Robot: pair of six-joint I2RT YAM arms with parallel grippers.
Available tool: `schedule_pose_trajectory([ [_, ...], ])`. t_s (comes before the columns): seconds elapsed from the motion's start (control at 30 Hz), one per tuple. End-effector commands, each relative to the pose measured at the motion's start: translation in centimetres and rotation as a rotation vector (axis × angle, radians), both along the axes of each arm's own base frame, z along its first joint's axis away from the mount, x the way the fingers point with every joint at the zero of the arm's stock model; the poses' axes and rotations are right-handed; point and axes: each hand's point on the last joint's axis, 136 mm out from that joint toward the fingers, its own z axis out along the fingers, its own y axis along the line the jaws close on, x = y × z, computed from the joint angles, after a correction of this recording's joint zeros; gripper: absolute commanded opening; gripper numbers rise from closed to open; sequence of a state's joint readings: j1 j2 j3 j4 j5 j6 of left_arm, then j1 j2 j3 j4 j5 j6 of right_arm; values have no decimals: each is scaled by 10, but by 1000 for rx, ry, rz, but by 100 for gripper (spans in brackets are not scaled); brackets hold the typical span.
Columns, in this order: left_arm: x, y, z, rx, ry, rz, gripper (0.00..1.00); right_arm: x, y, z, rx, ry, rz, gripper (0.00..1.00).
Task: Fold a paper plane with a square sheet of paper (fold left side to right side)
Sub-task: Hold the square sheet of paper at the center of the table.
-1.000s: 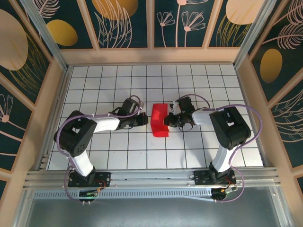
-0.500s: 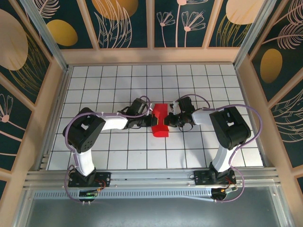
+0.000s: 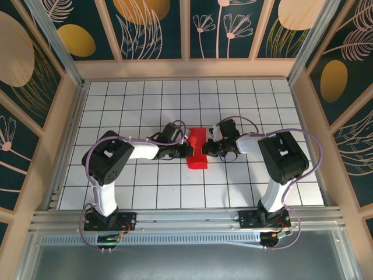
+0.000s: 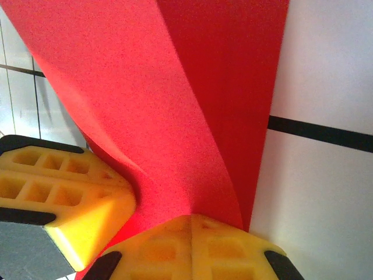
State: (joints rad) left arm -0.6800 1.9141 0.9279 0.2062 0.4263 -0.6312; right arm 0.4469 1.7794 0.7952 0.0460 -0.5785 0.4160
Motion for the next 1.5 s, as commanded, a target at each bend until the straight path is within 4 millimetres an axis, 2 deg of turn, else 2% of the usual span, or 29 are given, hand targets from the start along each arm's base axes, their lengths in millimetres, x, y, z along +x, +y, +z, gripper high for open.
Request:
schedule_pose_trajectory([
  [0.0,-1,5,-15,44,11,-2,0,-19,-23,-33,-137,96,-25,0],
  [0.3,-3,8,-20,61,22,-5,0,1,3,18,-13,-30,-11,0],
  [0.53,-3,7,-21,61,23,-6,0,15,27,33,51,-77,6,0],
  [0.87,-5,8,-23,63,29,-5,0,31,46,15,49,-58,22,0],
  [1.2,-12,12,-24,61,43,-8,0,24,30,-19,-60,14,-6,0],
  [1.47,-38,24,-22,60,75,-12,0,19,10,-36,-110,64,-48,0],
])
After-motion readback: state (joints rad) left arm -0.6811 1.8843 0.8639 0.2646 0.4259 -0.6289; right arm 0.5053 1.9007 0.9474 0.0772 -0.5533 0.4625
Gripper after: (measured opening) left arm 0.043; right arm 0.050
